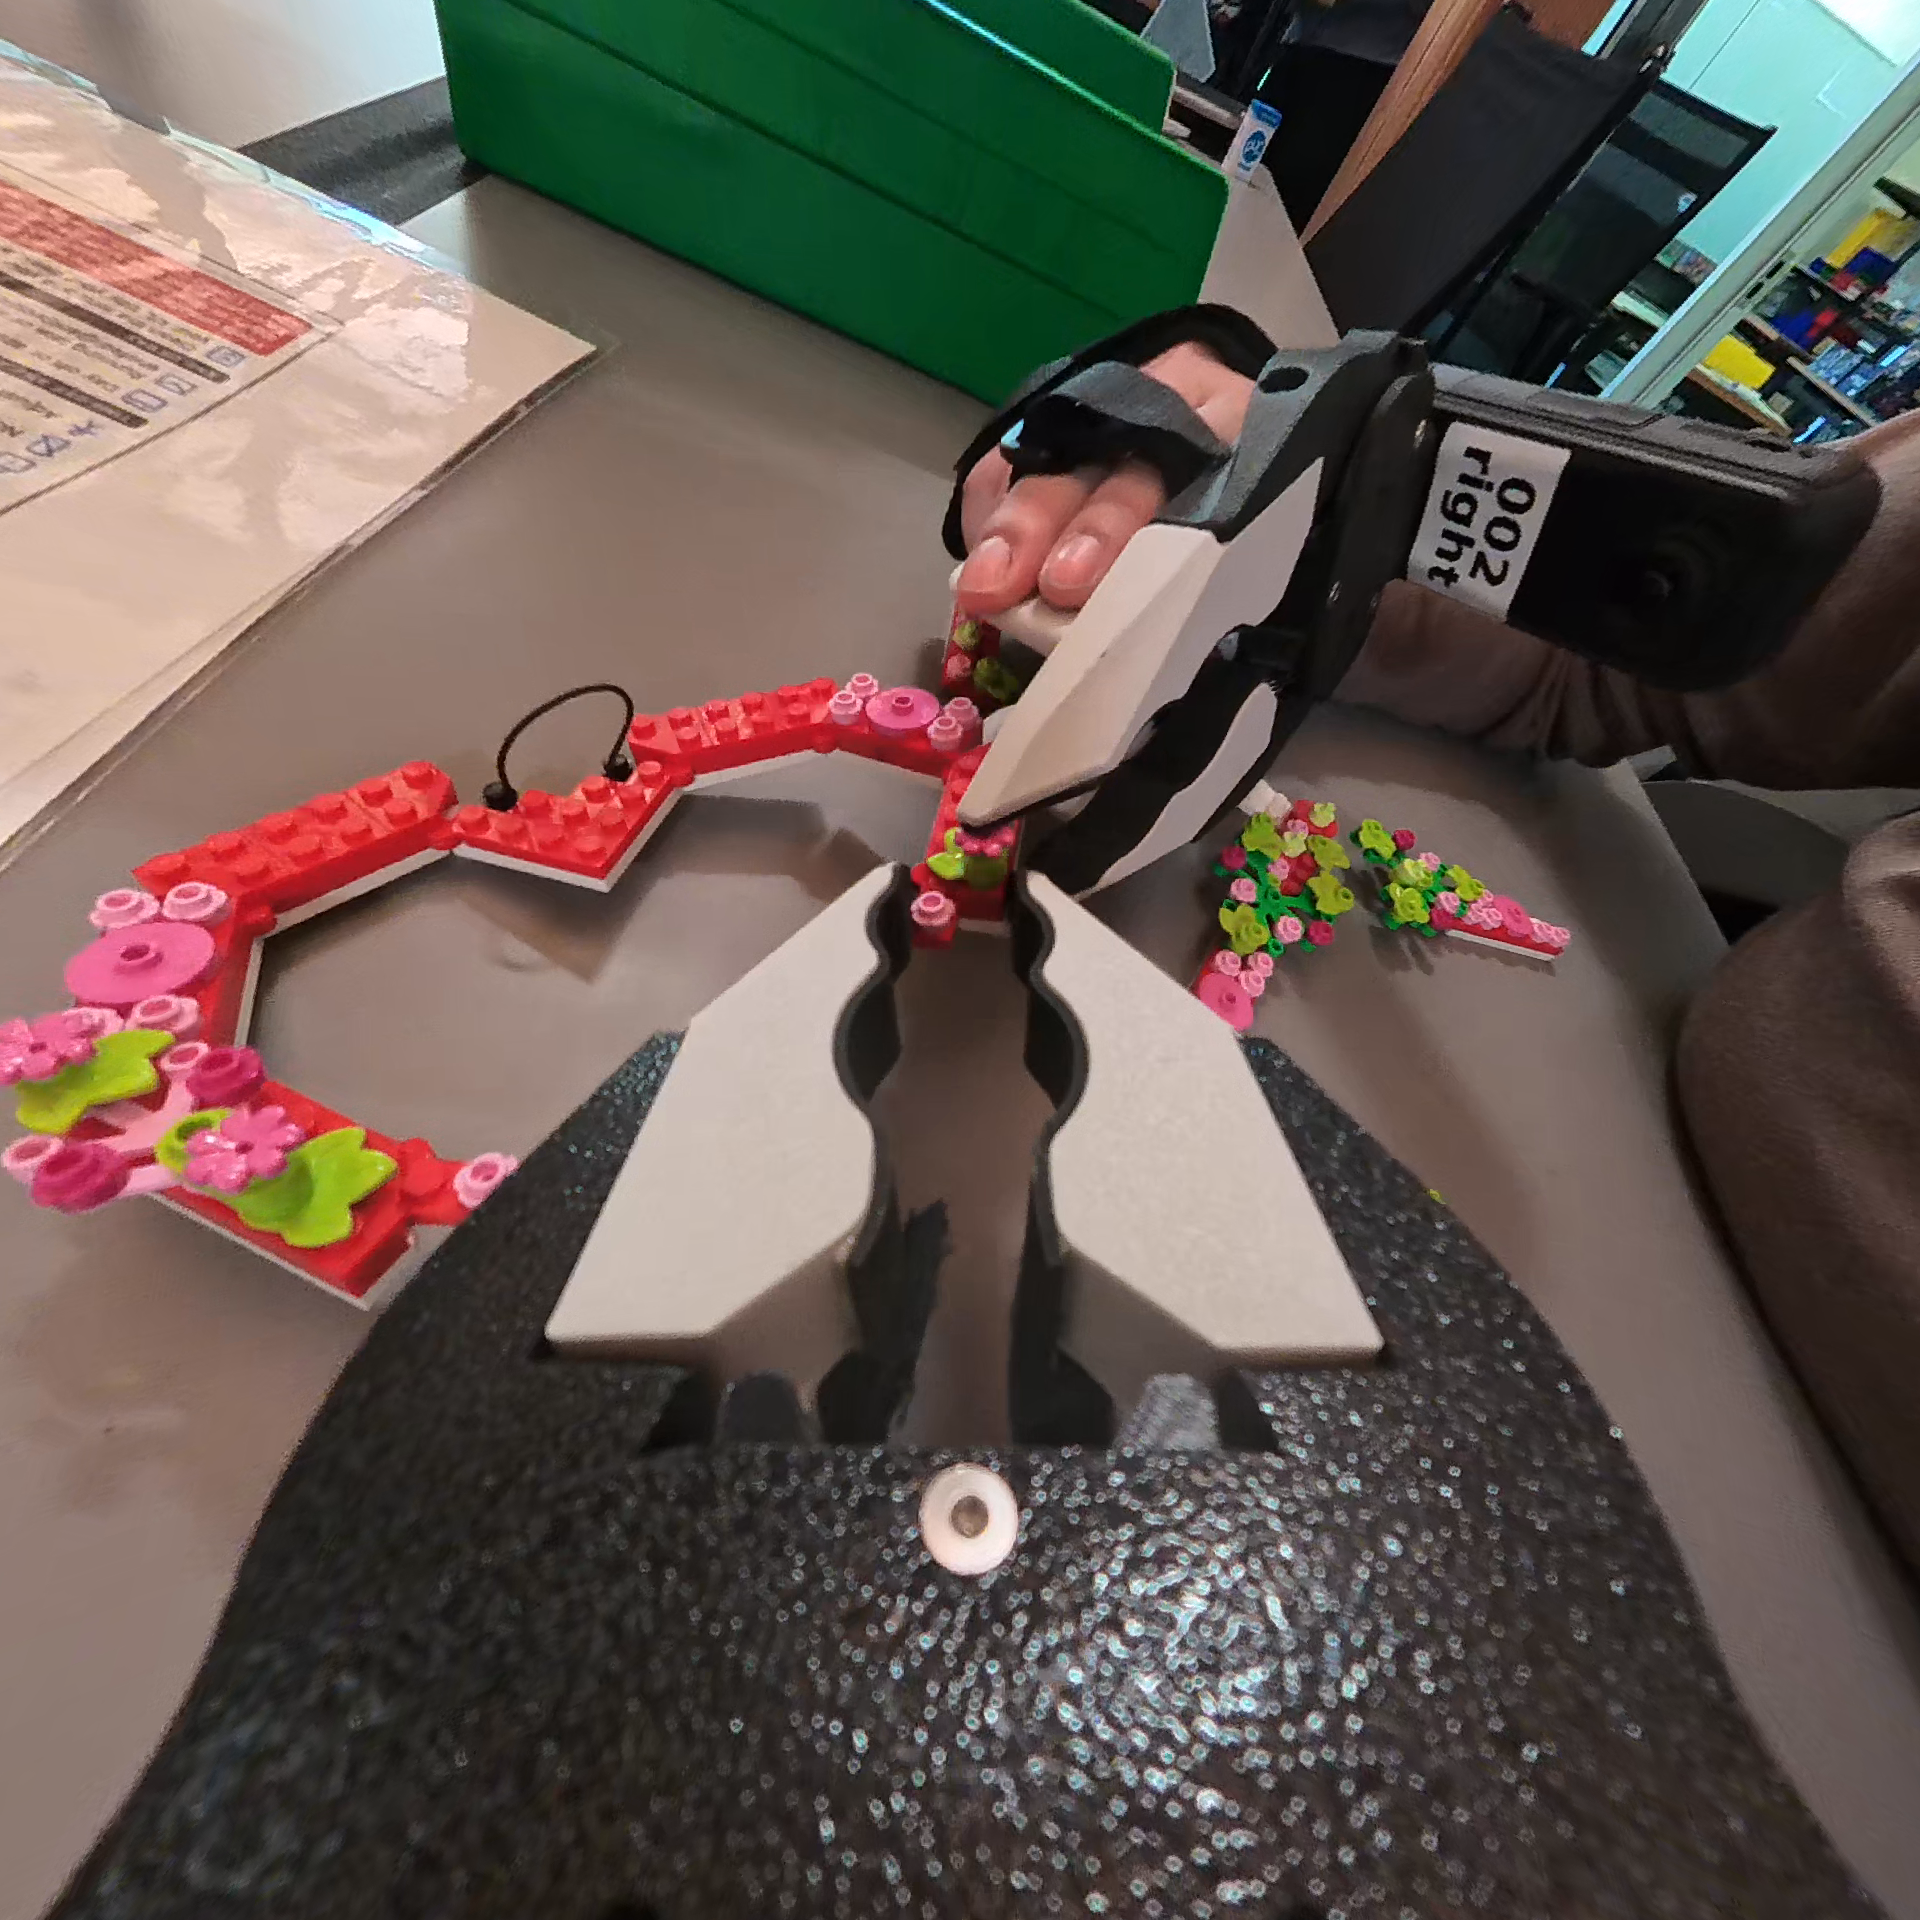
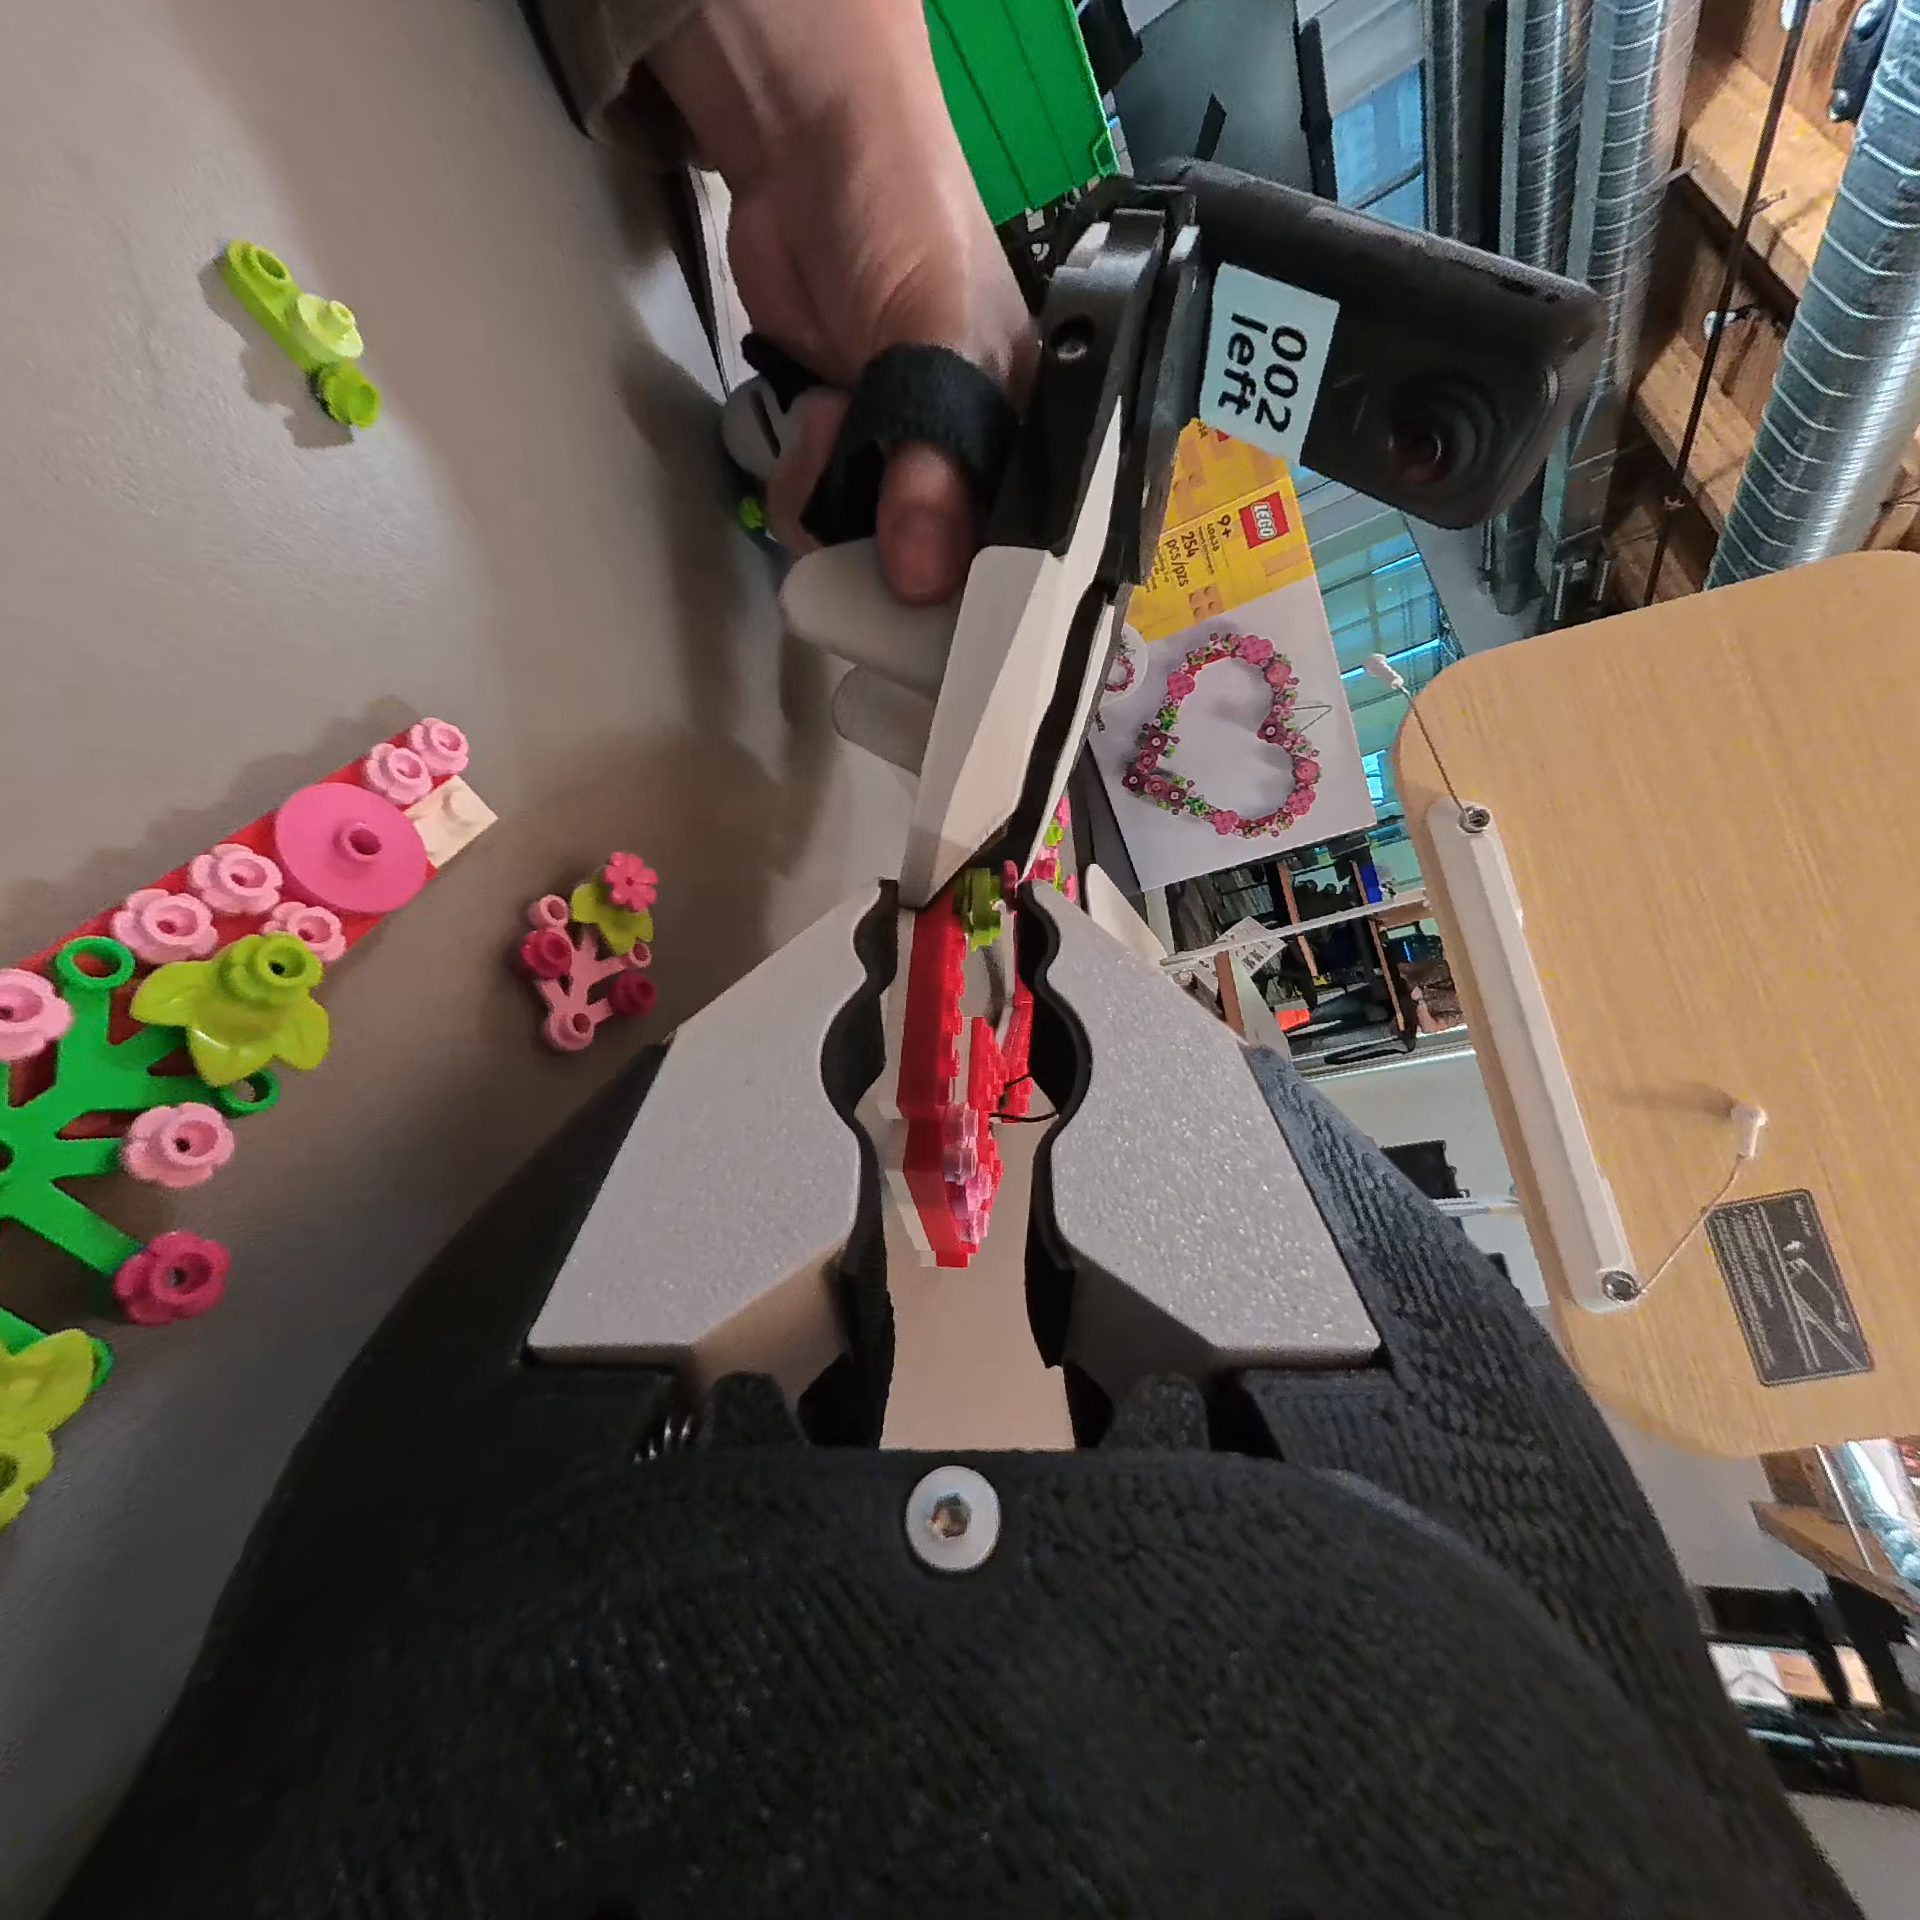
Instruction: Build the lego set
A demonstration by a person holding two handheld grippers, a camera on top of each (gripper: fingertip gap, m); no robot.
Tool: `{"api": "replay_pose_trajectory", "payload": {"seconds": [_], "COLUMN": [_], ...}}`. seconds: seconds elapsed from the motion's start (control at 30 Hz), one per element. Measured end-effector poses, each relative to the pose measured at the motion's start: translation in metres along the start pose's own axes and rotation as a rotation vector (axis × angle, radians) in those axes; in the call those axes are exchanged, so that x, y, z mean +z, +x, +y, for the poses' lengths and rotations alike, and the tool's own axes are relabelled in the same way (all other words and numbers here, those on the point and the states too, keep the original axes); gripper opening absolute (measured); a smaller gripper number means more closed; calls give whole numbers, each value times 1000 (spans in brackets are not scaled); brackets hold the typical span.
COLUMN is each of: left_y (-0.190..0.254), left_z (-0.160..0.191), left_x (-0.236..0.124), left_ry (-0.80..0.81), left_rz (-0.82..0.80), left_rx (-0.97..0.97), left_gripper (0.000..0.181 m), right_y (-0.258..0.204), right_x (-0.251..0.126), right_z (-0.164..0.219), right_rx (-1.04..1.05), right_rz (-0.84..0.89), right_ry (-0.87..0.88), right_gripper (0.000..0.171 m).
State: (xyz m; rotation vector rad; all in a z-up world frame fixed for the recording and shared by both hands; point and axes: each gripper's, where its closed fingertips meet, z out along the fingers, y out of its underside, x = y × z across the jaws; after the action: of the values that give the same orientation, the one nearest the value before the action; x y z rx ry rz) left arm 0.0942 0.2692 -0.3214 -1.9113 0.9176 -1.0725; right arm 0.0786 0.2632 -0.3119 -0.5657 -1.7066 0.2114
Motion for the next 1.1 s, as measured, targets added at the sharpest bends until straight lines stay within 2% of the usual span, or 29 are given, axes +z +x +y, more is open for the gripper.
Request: {"api": "replay_pose_trajectory", "payload": {"seconds": [0.27, 0.67, 0.77, 0.9, 1.1], "left_y": [0, -1, -2, -3, -4], "left_z": [1, 0, 0, -3, 0], "left_x": [-1, -3, -5, -7, -5], "left_ry": [-6, 7, 14, 36, 15], "left_rz": [5, 3, -10, -15, -61], "left_rx": [-2, -5, 4, 5, 47], "left_gripper": [17, 17, 17, 17, 17], "right_y": [-1, 1, 3, -2, -25], "right_x": [1, -7, -16, -31, -46], "right_z": [0, 5, 4, 0, -11], "right_rx": [22, 51, 200, 318, 495], "right_rz": [-3, 1, -44, -146, -414], "right_ry": [4, -4, 32, 104, 146], "right_gripper": [21, 31, 29, 17, 7]}}
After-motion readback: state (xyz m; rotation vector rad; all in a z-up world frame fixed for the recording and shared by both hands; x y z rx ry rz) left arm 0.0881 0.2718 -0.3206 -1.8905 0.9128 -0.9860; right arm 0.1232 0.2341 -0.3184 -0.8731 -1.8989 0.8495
